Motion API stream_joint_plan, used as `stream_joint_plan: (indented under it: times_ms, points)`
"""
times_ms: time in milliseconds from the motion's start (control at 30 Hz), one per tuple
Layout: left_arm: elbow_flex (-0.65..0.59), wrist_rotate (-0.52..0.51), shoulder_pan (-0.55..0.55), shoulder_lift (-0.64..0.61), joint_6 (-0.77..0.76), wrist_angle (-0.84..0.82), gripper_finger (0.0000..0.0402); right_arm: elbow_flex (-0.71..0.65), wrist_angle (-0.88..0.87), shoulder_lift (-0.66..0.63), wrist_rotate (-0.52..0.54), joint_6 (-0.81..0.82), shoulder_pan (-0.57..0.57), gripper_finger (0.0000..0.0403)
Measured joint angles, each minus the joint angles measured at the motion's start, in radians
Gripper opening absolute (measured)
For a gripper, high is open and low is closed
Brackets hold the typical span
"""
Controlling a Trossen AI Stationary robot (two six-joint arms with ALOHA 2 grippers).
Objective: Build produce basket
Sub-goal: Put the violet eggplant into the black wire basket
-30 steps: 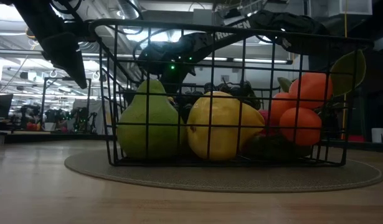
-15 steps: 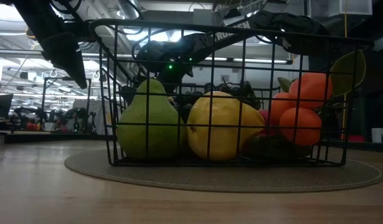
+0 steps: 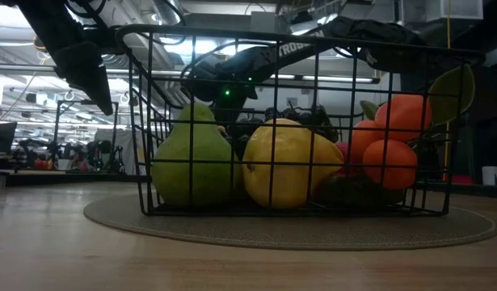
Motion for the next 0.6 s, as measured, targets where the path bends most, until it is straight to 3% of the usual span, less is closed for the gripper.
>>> stream_joint_plan:
  times_ms: [200,400,500,600]
  points:
    - [0.0,0.0,0.0,0.0,0.0,0.0,0.0041,0.001,-0.001,-0.002,-0.055,0.012,0.001,0.0202]
    - [0.0,0.0,0.0,0.0,0.0,0.0,0.0041,-0.002,0.075,0.001,-0.254,0.01,0.01,0.0202]
    - [0.0,0.0,0.0,0.0,0.0,0.0,0.0041,-0.001,0.096,0.001,-0.256,0.009,0.021,0.0202]
    - [0.0,0.0,0.0,0.0,0.0,0.0,0.0041,0.01,0.106,0.002,-0.175,0.01,0.025,0.0202]
